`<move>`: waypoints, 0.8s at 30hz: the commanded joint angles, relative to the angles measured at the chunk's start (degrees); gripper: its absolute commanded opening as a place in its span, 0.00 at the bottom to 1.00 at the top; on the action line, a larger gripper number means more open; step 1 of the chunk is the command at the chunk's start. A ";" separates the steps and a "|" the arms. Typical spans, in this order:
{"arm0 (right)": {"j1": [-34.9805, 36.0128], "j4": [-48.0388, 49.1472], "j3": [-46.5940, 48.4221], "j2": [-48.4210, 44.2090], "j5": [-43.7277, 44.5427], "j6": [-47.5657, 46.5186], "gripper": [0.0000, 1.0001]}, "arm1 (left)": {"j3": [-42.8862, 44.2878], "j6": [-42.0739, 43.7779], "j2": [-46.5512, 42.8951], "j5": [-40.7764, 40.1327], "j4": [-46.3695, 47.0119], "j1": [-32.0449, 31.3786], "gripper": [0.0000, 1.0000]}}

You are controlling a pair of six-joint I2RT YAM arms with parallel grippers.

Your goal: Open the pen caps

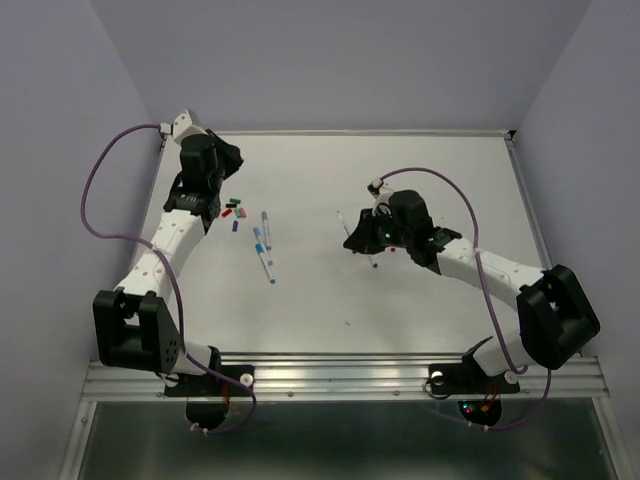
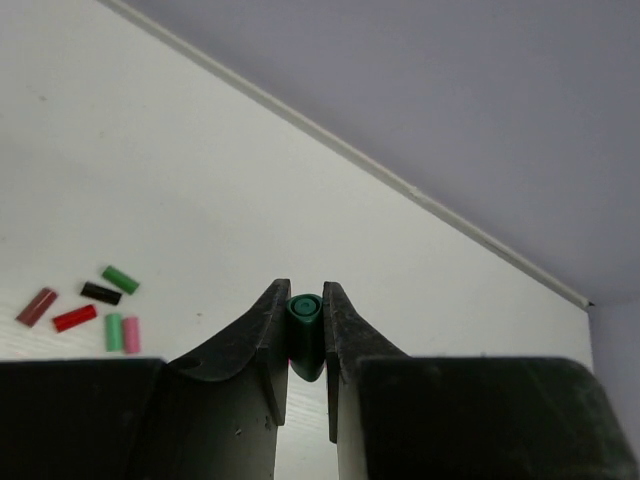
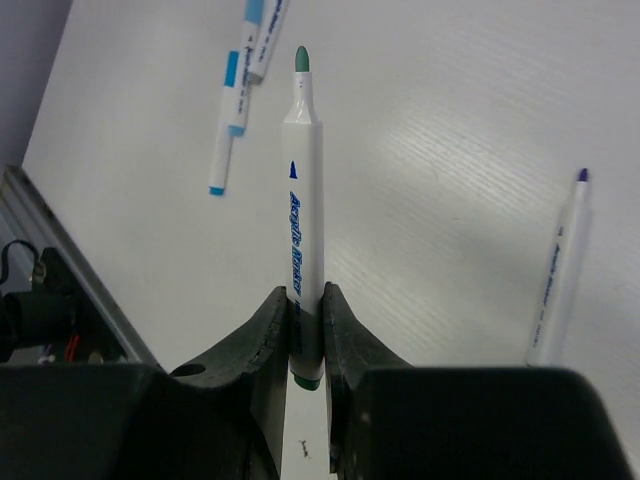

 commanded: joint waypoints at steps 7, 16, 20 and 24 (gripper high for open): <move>-6.54 -12.25 6.75 4.20 20.43 -0.14 0.01 | 6.06 4.05 13.30 -4.70 -23.00 5.70 0.05; -8.20 -16.39 7.63 9.21 30.19 0.73 0.01 | 9.93 5.63 23.23 -5.93 -26.26 6.05 0.09; -8.21 -16.48 6.84 8.60 30.72 0.47 0.01 | 9.67 5.71 24.12 -6.19 -25.74 6.14 0.14; -9.26 -17.88 6.40 8.77 31.25 0.47 0.02 | 9.76 5.71 24.91 -6.37 -25.73 6.22 0.21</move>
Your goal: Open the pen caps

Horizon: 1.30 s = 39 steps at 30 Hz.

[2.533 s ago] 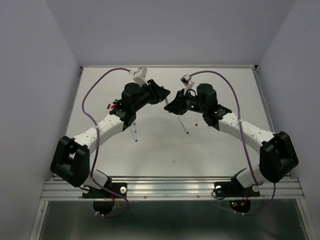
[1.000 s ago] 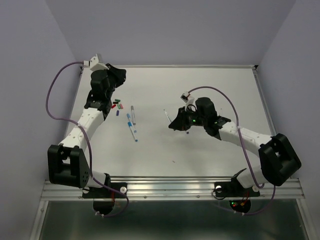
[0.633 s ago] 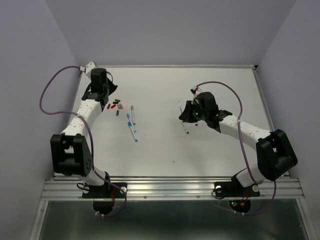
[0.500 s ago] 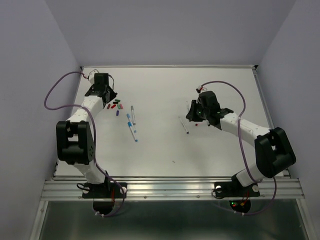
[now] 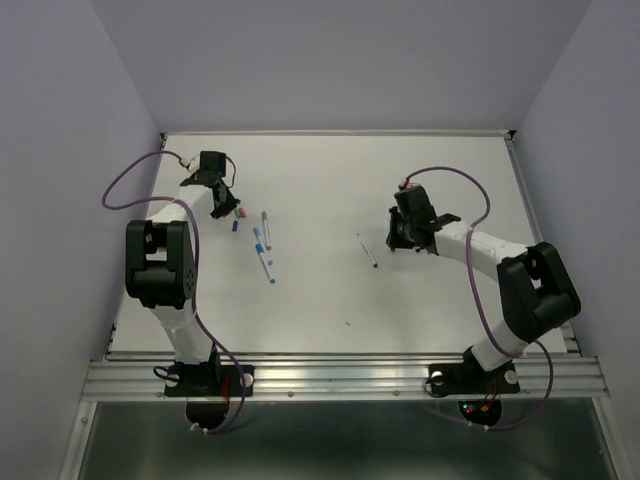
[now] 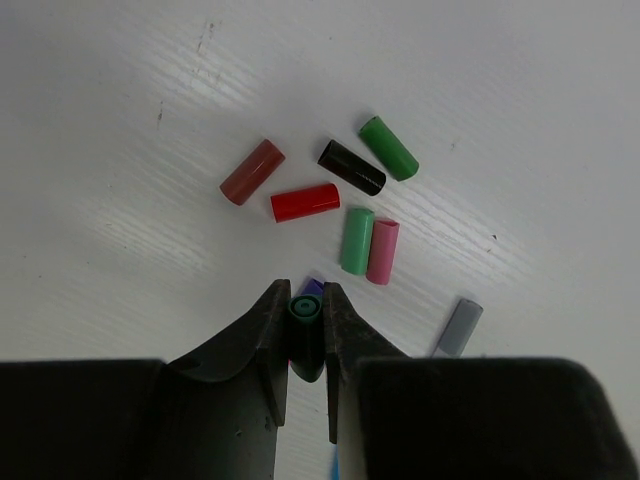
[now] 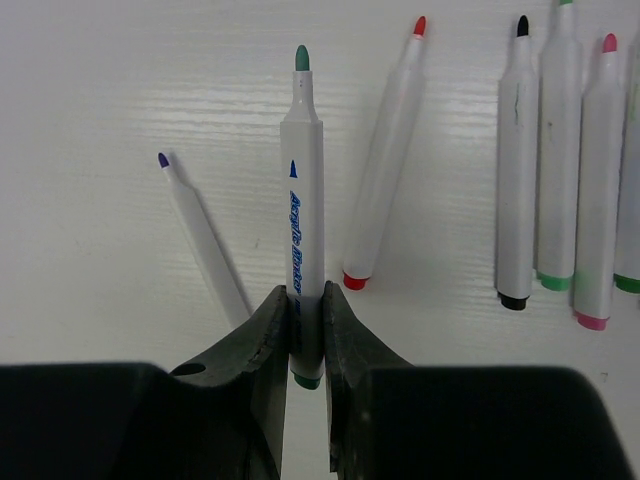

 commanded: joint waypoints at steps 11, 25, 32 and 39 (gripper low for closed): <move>-3.22 -1.38 -2.22 -1.90 -0.48 0.01 0.06 | 3.65 1.08 2.06 -0.31 -1.00 0.30 0.32; -3.74 -1.47 -3.19 -1.55 -0.22 0.98 0.26 | 3.38 0.90 0.30 2.24 -0.73 0.30 0.56; -3.74 -2.43 -3.20 -0.76 3.12 2.29 0.31 | 2.24 0.73 -4.88 4.35 0.15 0.30 0.65; -3.74 -3.23 -1.70 -2.86 3.74 2.12 0.43 | 0.75 0.99 -9.10 6.28 1.64 0.30 0.81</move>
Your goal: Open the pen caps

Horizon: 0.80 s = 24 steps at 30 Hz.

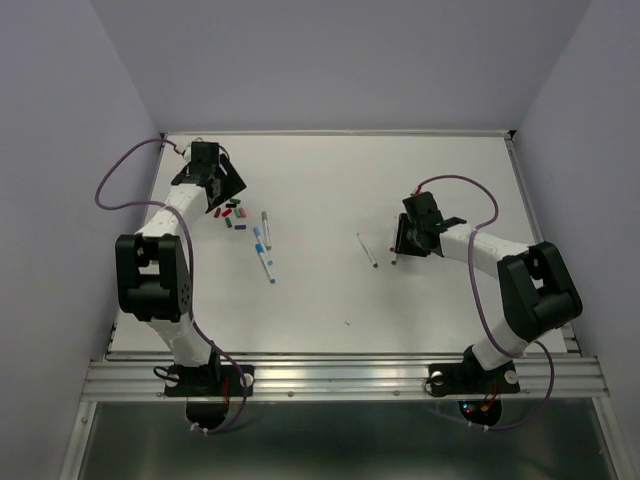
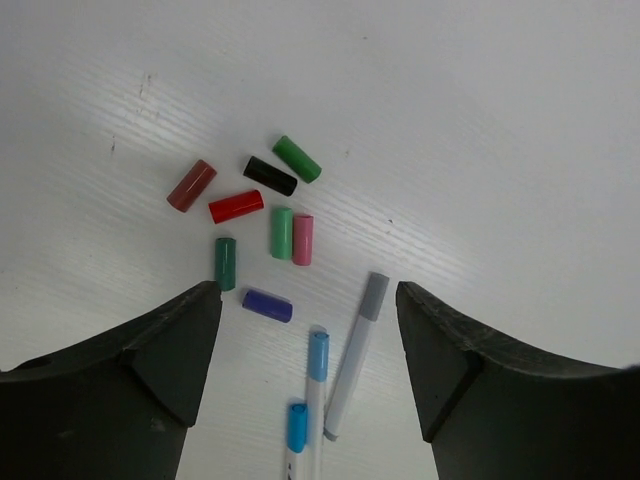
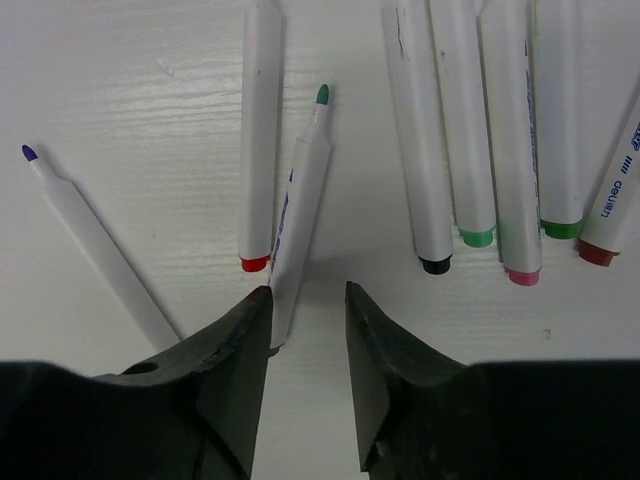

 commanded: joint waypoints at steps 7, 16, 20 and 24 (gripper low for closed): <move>-0.27 0.01 4.02 -11.12 -6.21 -3.89 1.00 | -3.48 0.51 -9.12 4.31 5.09 -0.16 0.99; 0.26 3.00 4.90 -11.83 -9.57 -2.40 1.00 | -5.34 0.60 -9.76 7.66 7.30 -5.85 0.99; 0.26 2.91 4.81 -11.30 -10.45 -2.22 1.00 | -4.46 0.78 -7.12 6.16 5.27 -9.12 0.99; 0.26 3.00 4.63 -10.95 -10.18 -2.05 1.00 | -4.19 0.69 -5.97 4.85 4.39 -10.53 0.99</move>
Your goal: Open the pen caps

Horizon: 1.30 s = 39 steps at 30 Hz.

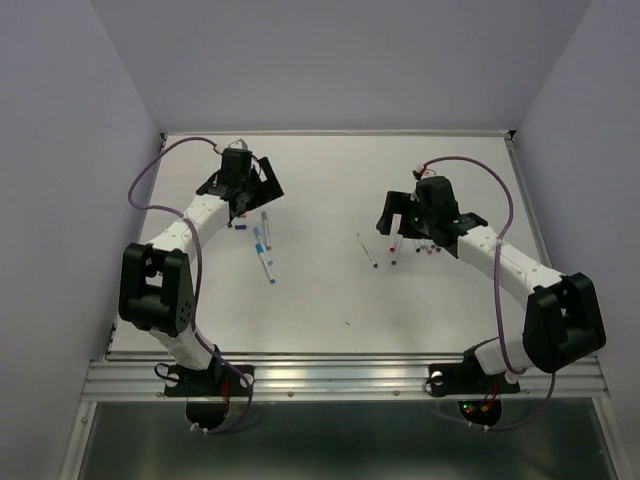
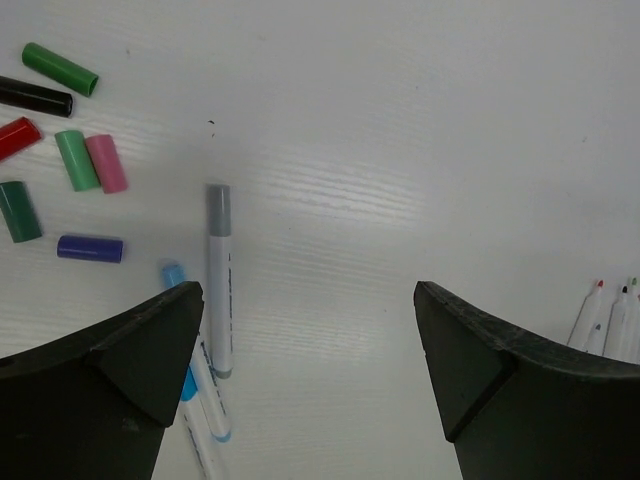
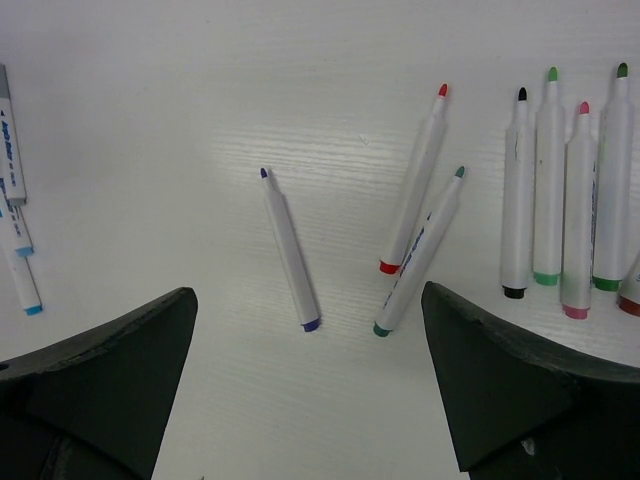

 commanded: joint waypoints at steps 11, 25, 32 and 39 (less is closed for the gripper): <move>4.34 5.97 3.92 4.34 -6.71 0.08 1.00 | 1.43 -0.30 4.76 -4.11 -1.63 -0.39 0.99; 32.75 0.71 30.36 33.33 2.84 -8.10 0.99 | -0.41 -5.22 -0.07 -5.70 -0.22 7.60 0.99; 39.26 -5.09 43.02 43.45 14.01 -8.55 0.82 | -2.88 -5.75 -0.51 -3.41 1.62 10.60 0.99; 41.63 -7.47 47.34 48.55 18.94 -7.58 0.68 | -4.81 -5.05 -1.82 -2.18 2.94 11.74 0.99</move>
